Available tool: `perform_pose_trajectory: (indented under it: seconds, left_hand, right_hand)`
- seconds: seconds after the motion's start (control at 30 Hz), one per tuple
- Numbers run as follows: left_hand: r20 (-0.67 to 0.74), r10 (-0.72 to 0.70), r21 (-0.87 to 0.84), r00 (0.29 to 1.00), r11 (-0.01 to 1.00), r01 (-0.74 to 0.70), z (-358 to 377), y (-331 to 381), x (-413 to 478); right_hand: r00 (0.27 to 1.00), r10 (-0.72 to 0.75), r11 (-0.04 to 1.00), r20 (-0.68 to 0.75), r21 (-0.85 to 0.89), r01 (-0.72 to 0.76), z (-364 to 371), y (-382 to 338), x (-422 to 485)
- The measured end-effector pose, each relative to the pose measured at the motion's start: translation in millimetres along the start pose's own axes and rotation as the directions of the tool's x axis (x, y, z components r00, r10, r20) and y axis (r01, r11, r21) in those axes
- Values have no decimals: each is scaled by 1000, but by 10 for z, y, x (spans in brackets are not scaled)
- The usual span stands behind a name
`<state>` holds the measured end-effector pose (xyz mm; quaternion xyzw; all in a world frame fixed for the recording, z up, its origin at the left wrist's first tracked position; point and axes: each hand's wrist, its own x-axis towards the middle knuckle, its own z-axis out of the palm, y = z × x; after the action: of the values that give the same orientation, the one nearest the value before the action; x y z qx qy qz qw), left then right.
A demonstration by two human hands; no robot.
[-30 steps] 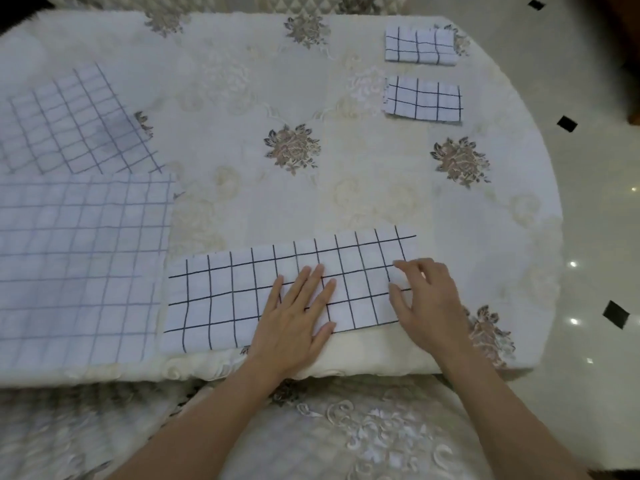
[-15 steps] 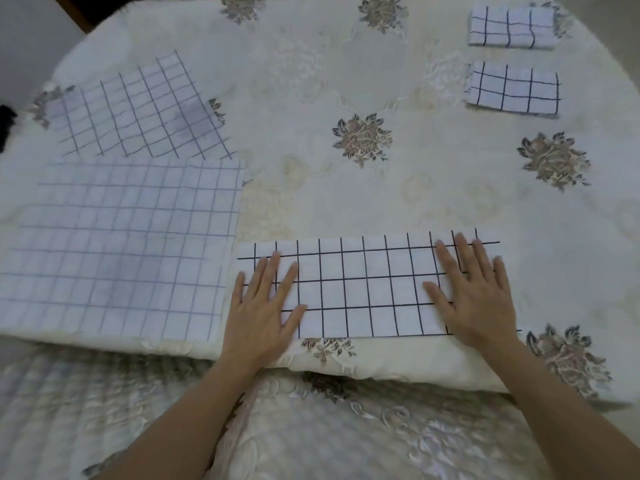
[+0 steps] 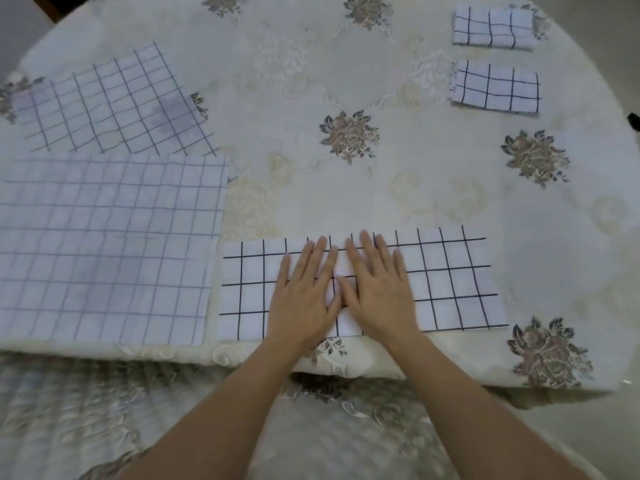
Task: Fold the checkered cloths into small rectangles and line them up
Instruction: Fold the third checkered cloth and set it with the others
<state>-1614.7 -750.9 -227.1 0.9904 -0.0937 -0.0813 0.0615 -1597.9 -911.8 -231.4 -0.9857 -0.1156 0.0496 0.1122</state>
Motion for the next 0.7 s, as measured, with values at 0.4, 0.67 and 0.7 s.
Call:
perform_pose_trajectory:
  seconds: [0.4, 0.67, 0.7]
  left_hand:
    - [-26, -120, -24, 992, 993, 120, -66, -878, -278]
    - [4, -137, 16, 991, 990, 137, -112, -877, -244]
    - [5, -146, 28, 989, 989, 146, -159, -853, -222]
  right_hand:
    - [958, 286, 957, 30, -68, -284, -333, 1338, -293]
    - [957, 274, 961, 100, -75, -267, -451, 1394, -272]
    - [953, 282, 959, 112, -65, -276, -514, 1402, -281]
